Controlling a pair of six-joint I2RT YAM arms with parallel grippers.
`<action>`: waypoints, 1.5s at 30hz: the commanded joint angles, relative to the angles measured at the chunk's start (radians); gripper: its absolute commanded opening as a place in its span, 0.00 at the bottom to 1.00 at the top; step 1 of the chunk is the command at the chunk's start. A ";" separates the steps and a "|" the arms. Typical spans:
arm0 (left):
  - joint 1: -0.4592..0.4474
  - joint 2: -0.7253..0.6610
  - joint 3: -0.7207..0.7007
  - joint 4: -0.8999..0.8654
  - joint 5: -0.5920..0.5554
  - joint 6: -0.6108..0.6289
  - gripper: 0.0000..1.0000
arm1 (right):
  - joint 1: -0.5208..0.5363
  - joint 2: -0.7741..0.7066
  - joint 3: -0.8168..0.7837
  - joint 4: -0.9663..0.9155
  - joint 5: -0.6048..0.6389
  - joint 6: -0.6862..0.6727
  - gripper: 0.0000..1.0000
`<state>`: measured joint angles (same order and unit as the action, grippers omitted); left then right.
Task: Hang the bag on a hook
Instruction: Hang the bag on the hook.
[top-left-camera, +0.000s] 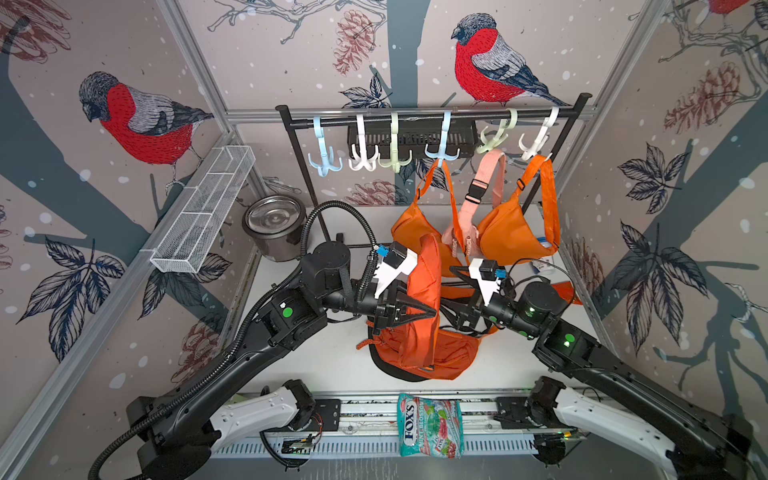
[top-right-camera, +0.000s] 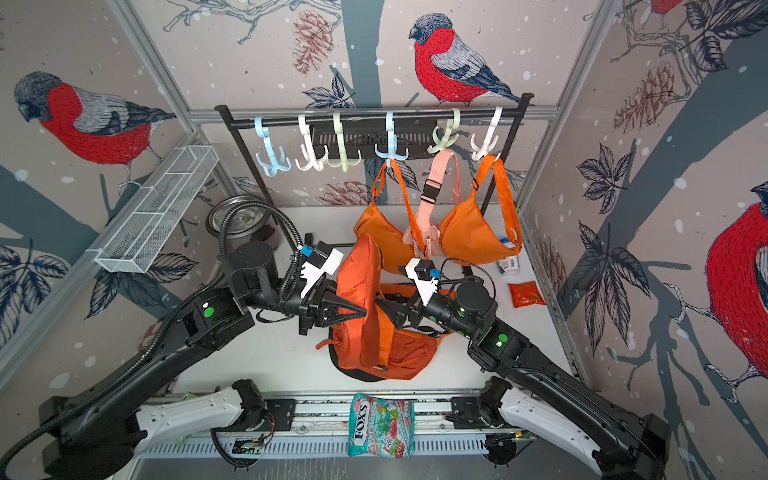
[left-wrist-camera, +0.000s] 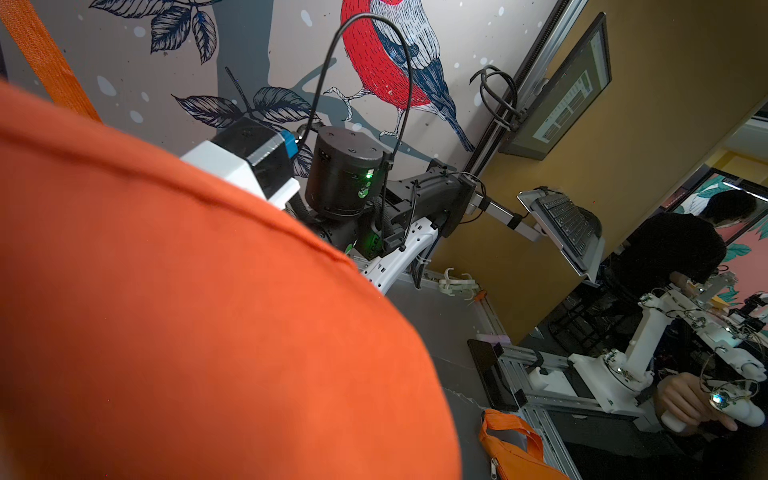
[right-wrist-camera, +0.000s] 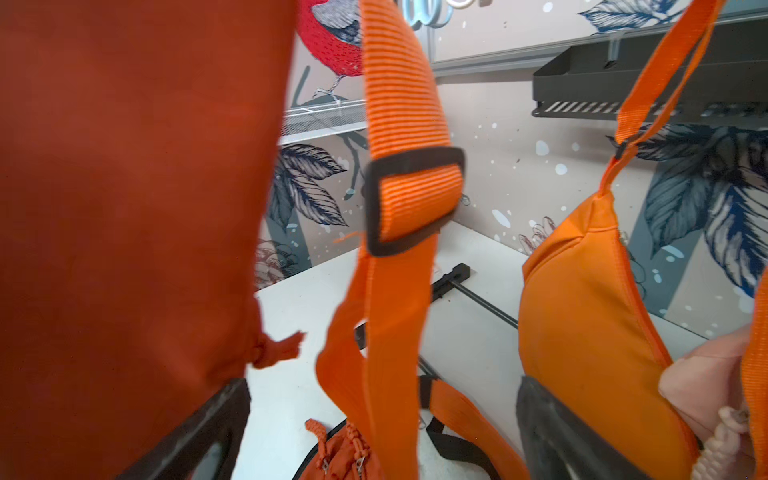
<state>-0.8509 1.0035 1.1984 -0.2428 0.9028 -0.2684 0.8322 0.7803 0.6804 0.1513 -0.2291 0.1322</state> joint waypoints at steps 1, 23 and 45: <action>0.002 -0.012 -0.010 0.049 0.030 -0.015 0.00 | 0.011 0.030 0.006 0.117 0.037 0.032 0.99; 0.003 -0.112 -0.097 0.067 -0.035 -0.016 0.00 | 0.057 0.123 0.047 0.175 0.419 0.119 0.30; 0.003 -0.128 -0.125 0.100 -0.039 -0.028 0.00 | 0.056 0.226 0.100 0.177 0.207 0.087 0.37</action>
<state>-0.8509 0.8791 1.0729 -0.2054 0.8597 -0.2924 0.8886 0.9886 0.7620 0.3088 0.0261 0.2302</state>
